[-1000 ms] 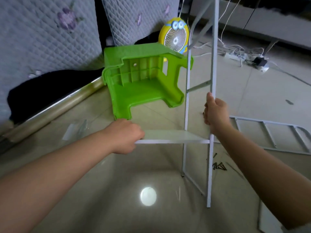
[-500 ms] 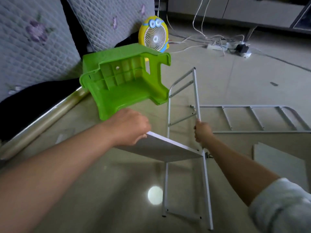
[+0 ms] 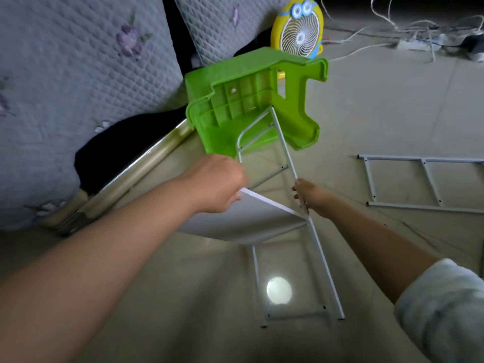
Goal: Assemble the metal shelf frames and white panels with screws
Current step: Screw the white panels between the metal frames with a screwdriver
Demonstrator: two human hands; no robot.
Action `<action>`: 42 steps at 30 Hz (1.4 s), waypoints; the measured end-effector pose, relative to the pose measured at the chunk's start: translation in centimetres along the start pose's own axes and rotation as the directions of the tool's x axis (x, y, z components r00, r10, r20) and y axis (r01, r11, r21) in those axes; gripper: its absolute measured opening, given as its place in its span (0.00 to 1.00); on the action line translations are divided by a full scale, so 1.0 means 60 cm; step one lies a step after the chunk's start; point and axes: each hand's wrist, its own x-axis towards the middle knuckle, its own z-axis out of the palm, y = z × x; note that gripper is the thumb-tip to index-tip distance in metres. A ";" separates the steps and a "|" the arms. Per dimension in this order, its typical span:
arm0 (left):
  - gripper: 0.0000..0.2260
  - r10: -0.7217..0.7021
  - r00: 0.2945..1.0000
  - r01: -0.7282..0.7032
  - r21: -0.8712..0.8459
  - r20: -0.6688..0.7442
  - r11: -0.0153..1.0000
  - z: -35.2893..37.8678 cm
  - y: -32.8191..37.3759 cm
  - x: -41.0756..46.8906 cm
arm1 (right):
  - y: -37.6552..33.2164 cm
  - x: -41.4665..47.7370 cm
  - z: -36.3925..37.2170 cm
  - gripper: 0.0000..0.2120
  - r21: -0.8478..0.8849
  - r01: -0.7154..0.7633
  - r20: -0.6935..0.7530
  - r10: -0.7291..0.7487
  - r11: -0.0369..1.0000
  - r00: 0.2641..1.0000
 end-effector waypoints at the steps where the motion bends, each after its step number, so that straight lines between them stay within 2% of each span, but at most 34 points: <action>1: 0.12 -0.010 1.000 0.010 0.014 -0.002 1.000 0.004 -0.005 0.010 | 0.000 0.003 0.000 0.12 0.014 -0.031 0.056 0.030 0.999 0.998; 3: 0.11 -0.046 0.999 0.046 -0.013 -0.023 0.999 0.005 -0.015 0.035 | 0.003 0.005 -0.006 0.15 0.060 -0.087 0.121 0.080 0.994 0.990; 5: 0.13 -0.119 0.988 0.100 -0.184 -0.099 0.978 0.003 -0.015 0.064 | 0.010 0.004 -0.015 0.18 0.054 -0.115 0.129 0.107 0.992 0.986; 7: 0.19 -0.240 0.954 0.111 -0.529 -0.182 0.841 0.004 -0.010 0.085 | 0.018 -0.001 -0.023 0.17 0.016 -0.116 0.123 0.113 0.993 0.986; 9: 0.24 -0.356 0.913 0.099 -0.735 -0.202 0.671 0.013 -0.003 0.096 | 0.025 -0.005 -0.034 0.14 -0.020 -0.103 0.133 0.105 0.994 0.986; 10: 0.23 -0.374 0.909 0.125 -0.737 -0.183 0.664 0.018 0.001 0.097 | 0.027 -0.006 -0.041 0.11 -0.030 -0.101 0.135 0.104 0.994 0.985; 13: 0.16 -0.365 0.923 0.266 -0.481 -0.123 0.835 0.035 0.014 0.097 | 0.036 -0.006 -0.063 0.08 -0.037 -0.083 0.129 0.087 0.996 0.988; 19: 0.15 -0.401 0.906 0.281 -0.509 -0.139 0.814 0.023 0.040 0.127 | 0.067 -0.001 -0.127 0.13 -0.335 -0.052 0.015 0.061 0.941 0.998; 23: 0.13 -0.426 0.897 0.318 -0.493 -0.119 0.809 0.004 0.058 0.163 | 0.097 0.007 -0.192 0.14 -0.599 -0.053 -0.071 0.014 0.799 0.997; 25: 0.13 -0.404 0.905 0.309 -0.447 -0.135 0.839 -0.010 0.065 0.180 | 0.116 0.012 -0.227 0.15 -0.692 -0.096 -0.126 0.011 0.715 0.992; 28: 0.17 -0.287 0.936 0.178 -0.424 -0.207 0.888 -0.035 0.092 0.212 | 0.143 0.020 -0.277 0.14 -0.742 -0.194 -0.236 0.021 0.641 0.972; 31: 0.18 -0.252 0.936 0.116 -0.460 -0.247 0.880 -0.061 0.115 0.257 | 0.166 0.027 -0.307 0.13 -0.784 -0.262 -0.303 0.022 0.563 0.953; 36: 0.12 -0.267 0.949 0.176 -0.420 -0.169 0.890 -0.069 0.120 0.304 | 0.219 0.046 -0.327 0.10 -0.893 -0.278 -0.321 -0.068 0.354 0.945; 38: 0.11 -0.279 0.944 0.193 -0.390 -0.175 0.900 -0.063 0.118 0.303 | 0.229 0.052 -0.321 0.11 -0.901 -0.279 -0.317 -0.065 0.332 0.946; 41: 0.10 -0.316 0.926 0.226 -0.371 -0.204 0.901 -0.059 0.120 0.301 | 0.229 0.064 -0.312 0.11 -0.877 -0.322 -0.371 -0.077 0.357 0.926; 42: 0.10 -0.321 0.924 0.231 -0.364 -0.209 0.902 -0.058 0.123 0.302 | 0.227 0.065 -0.311 0.11 -0.887 -0.321 -0.371 -0.098 0.332 0.923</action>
